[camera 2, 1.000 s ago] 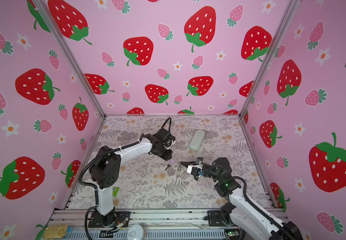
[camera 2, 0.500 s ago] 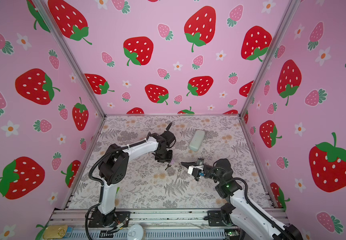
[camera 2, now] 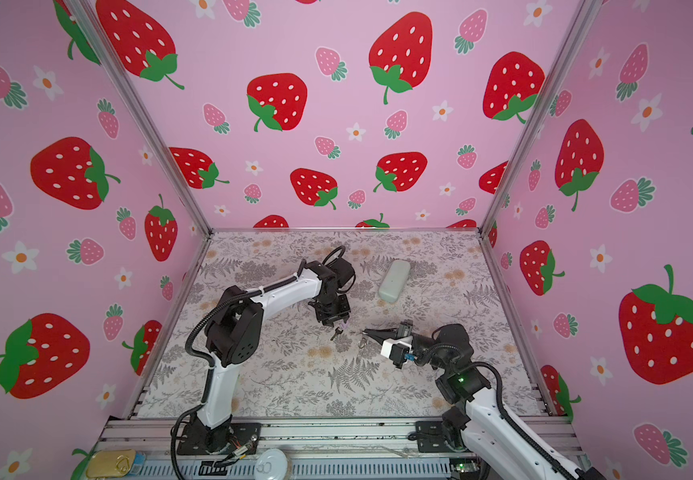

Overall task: Put the keys on the keyring
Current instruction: 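Lift the lilac-tagged key off the table with the left gripper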

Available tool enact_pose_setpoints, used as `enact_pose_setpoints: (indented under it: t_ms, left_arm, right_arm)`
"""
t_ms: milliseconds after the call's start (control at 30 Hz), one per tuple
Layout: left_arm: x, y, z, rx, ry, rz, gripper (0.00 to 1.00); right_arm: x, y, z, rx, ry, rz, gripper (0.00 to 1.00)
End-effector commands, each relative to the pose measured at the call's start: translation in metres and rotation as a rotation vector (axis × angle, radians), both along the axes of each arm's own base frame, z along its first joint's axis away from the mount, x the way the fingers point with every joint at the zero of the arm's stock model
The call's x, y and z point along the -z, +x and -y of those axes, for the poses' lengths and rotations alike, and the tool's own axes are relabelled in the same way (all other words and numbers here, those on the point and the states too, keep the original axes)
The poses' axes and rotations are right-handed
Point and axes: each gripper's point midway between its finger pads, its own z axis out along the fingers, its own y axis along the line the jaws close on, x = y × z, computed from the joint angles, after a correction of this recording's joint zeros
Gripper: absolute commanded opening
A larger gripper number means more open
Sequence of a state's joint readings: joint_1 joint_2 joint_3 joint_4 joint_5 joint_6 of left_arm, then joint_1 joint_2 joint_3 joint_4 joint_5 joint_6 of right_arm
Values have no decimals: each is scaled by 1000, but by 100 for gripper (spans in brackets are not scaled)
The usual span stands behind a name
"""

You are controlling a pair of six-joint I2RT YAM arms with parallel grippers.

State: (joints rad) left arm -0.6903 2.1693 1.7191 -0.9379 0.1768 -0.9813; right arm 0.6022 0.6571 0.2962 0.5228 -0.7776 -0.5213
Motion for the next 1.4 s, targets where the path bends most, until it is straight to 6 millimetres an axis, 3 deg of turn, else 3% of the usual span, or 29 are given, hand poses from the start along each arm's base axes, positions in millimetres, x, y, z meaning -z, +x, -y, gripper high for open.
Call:
enact_pose_setpoints:
  t_ms: [0, 567, 1367]
  left_arm:
    - [4, -5, -4, -105, 57, -68, 42]
    - [15, -1, -8, -194, 107, -95, 37]
    - [2, 3, -27, -115, 119, -40, 10]
  right_arm:
    - [-3, -10, 0, -43, 6, 28, 2]
    - [-5, -14, 0, -55, 14, 38, 2]
    - [-1, -9, -1, -39, -8, 30, 2]
